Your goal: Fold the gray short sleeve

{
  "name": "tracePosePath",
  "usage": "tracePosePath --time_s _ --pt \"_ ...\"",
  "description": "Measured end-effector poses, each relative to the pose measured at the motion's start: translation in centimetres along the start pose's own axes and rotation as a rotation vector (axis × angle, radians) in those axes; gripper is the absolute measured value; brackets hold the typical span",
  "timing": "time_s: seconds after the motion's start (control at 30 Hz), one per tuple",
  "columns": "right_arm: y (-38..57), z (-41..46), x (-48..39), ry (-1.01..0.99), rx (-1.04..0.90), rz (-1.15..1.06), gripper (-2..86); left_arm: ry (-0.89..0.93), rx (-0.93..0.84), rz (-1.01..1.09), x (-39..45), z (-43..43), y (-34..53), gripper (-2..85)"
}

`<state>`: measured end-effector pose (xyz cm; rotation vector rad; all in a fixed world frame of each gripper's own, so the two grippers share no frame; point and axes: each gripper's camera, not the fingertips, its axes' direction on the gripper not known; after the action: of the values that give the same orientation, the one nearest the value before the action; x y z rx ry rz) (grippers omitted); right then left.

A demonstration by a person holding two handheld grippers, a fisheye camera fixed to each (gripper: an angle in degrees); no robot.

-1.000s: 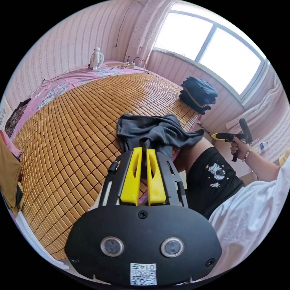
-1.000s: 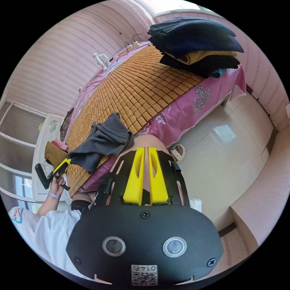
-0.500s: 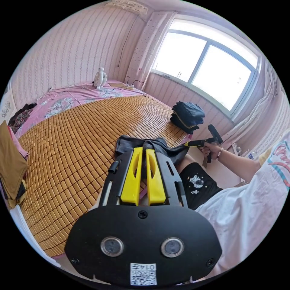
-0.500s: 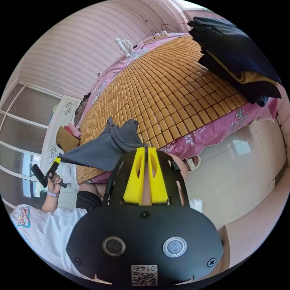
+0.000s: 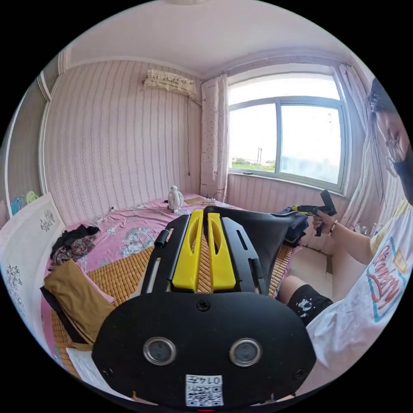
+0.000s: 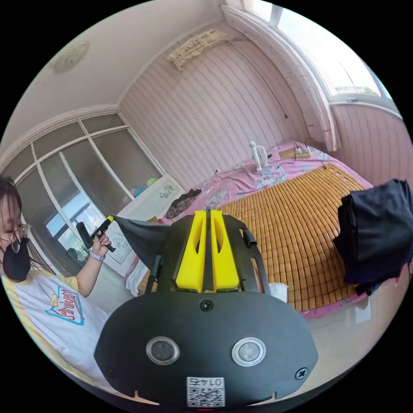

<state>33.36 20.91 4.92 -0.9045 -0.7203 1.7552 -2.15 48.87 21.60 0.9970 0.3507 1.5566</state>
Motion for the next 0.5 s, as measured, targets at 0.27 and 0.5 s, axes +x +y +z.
tracePosePath --time_s 0.27,0.5 --pt "-4.9 -9.6 -13.1 -0.139 0.341 -0.342 0.7 -0.148 0.238 0.11 1.0 -13.5 -6.3 -0.8" --pt "-4.5 -15.5 -20.6 -0.124 0.415 -0.552 0.7 -0.116 0.437 0.075 1.3 -24.1 -7.2 -0.8"
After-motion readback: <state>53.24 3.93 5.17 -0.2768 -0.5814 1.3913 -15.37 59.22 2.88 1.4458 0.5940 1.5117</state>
